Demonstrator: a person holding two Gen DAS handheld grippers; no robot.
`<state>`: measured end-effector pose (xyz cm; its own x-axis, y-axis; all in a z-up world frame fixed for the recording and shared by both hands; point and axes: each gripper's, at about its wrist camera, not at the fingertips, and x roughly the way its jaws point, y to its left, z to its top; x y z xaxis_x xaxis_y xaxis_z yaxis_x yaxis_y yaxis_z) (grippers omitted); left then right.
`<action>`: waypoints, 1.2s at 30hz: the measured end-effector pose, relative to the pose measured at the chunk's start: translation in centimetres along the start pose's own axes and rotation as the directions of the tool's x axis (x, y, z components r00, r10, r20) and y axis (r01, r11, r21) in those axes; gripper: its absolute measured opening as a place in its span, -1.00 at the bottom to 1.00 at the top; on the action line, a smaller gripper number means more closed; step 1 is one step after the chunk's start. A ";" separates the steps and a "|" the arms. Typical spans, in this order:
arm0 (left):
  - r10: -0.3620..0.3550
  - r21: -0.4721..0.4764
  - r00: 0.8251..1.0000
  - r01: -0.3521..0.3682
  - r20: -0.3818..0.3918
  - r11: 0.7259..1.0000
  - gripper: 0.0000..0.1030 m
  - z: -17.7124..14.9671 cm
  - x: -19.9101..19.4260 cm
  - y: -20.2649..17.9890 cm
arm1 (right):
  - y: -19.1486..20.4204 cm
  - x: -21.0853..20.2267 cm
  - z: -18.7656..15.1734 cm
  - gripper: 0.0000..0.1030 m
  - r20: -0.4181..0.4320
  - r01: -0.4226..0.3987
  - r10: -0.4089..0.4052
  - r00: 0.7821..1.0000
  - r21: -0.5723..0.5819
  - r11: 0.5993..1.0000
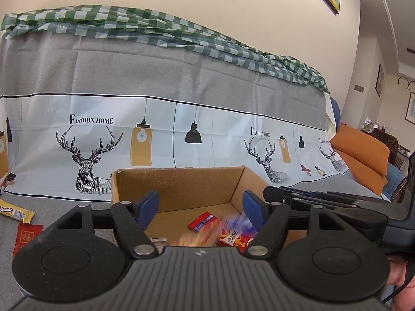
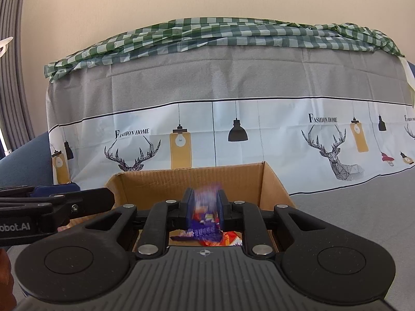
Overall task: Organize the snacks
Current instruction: 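Open the right tool to drop the purple bar while the left drops the cracker bag, then move both tools from the box toward the red packet and yellow bar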
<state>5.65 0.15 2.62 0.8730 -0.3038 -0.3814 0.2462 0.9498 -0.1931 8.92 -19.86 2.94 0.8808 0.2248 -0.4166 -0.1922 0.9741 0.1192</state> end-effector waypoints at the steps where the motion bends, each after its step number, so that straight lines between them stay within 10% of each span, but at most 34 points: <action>1: 0.002 -0.002 1.000 -0.002 -0.002 1.000 0.46 0.0 0.0 0.1 | -0.1 0.0 0.0 -0.56 -0.001 0.000 0.000 1.000 0.002 1.000; 11: 0.005 -0.009 1.000 -0.005 0.009 1.000 0.41 0.0 -0.4 0.4 | 0.1 0.0 0.0 -0.42 0.005 0.006 -0.006 1.000 0.008 1.000; 26: 0.092 -0.111 0.996 -0.089 0.017 0.990 -0.38 1.2 -2.6 5.6 | 5.5 -0.6 0.8 -0.42 0.065 -0.057 0.055 0.996 0.027 0.998; 36: 0.220 -0.325 0.975 -0.217 -0.029 0.920 -0.46 2.1 -4.4 16.3 | 12.2 -1.4 0.2 -0.42 0.118 -0.163 0.159 0.980 0.022 0.986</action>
<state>6.69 17.16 3.02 0.8933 -0.0897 -0.4404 -0.0999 0.9158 -0.3891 5.49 -8.31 5.17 0.8837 0.3726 -0.2831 -0.3235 0.9236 0.2058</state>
